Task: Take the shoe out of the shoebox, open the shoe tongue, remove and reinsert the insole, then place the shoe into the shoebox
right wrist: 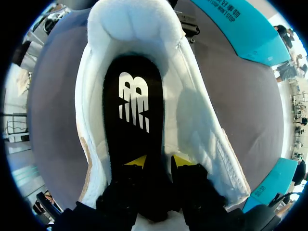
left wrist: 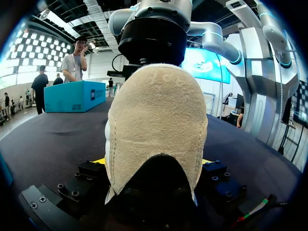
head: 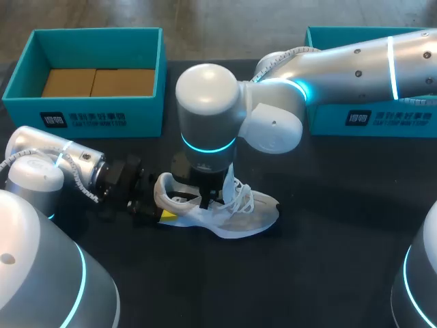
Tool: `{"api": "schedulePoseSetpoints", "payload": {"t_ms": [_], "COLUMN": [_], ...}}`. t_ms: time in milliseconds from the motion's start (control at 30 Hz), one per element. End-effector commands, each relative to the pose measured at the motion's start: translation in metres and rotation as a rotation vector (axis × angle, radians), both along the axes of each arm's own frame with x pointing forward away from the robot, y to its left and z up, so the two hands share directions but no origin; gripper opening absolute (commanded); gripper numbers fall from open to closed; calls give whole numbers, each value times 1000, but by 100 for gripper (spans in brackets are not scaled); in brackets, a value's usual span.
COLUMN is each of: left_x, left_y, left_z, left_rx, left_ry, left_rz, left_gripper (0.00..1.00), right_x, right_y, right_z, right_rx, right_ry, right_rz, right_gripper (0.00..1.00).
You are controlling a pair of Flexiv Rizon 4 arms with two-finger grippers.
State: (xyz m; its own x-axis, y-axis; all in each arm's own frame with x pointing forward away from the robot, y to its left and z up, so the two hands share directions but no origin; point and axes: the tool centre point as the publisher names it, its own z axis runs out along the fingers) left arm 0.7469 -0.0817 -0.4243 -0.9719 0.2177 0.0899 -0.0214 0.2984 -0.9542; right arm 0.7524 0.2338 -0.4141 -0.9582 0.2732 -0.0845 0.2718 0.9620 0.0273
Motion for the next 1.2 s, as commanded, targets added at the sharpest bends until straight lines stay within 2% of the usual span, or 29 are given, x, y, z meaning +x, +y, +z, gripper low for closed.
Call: {"api": "schedulePoseSetpoints", "payload": {"t_ms": [33,200,367,433,500,700,900,1200], "left_x": [-1,-1,-1,-1,-1,-1,-1,-1], "left_y": [1,1,1,1,1,1,1,1], "left_z": [-1,-1,-1,-1,-1,-1,-1,-1], "left_rx": [0,0,0,0,0,0,0,0], "left_ry": [0,0,0,0,0,0,0,0], "left_rz": [1,1,1,1,1,1,1,1], "left_gripper": [0,0,0,0,0,0,0,0], "right_x": [-4,-12,-21,-23,-25,-35,-41,-47], "right_y": [5,6,10,12,13,14,10,10], "right_z": [-28,-34,-41,-44,-46,-45,-23,21], "right_rx": [-13,-17,-10,-6,-10,3,56,146], "right_ry": [55,127,162,181,195,205,115,-52], "right_rz": [4,10,9,10,13,27,5,-12], "right_gripper": [28,25,23,15,0,0,0,0]}}
